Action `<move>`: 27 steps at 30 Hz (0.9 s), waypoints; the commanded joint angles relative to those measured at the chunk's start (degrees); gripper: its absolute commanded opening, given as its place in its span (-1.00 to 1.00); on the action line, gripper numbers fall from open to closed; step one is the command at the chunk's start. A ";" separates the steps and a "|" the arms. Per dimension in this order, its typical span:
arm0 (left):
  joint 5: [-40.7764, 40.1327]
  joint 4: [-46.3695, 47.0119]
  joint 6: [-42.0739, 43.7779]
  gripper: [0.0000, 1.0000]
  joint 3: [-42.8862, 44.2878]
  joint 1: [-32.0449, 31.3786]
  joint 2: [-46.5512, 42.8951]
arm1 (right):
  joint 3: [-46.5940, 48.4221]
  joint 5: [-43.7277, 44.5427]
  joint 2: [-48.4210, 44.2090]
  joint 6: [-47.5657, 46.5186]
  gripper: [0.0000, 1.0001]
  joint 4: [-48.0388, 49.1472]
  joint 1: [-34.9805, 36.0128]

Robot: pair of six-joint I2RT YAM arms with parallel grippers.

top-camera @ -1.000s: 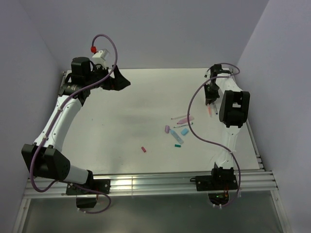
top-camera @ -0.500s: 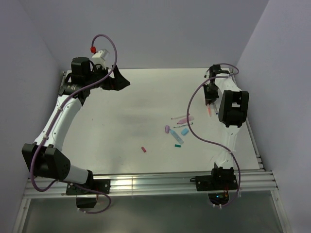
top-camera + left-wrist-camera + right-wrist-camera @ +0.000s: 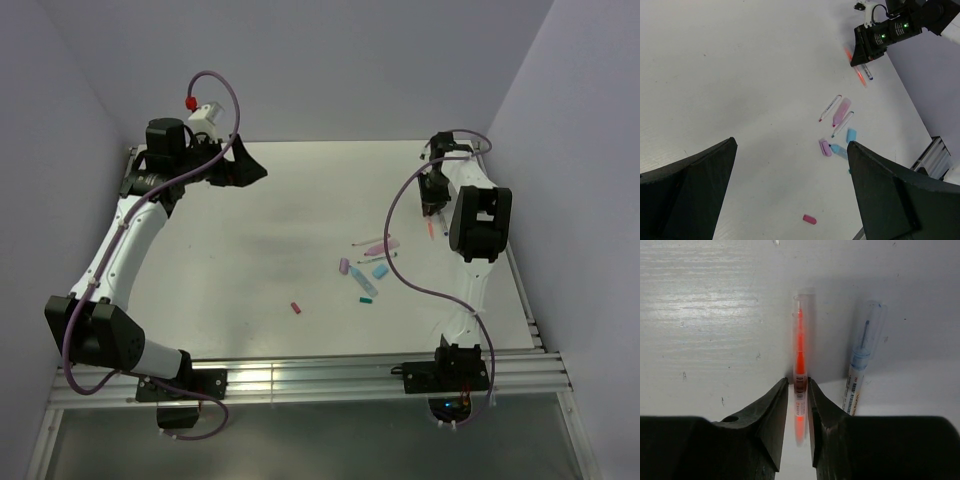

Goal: Insert the pens into the pen caps
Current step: Place the pen at the center of the board.

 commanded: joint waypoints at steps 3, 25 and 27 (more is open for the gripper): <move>0.76 2.43 -0.54 0.99 0.71 0.35 -3.99 | 3.64 -0.56 -6.01 1.27 -0.18 0.24 1.02; 2.17 8.83 -0.79 0.99 -5.26 5.63 -9.70 | -26.98 -11.91 -42.48 -13.59 0.18 0.84 14.01; 1.46 9.55 -2.03 0.99 -6.85 5.63 -10.41 | -31.66 -11.29 -44.24 -11.48 0.18 1.82 18.50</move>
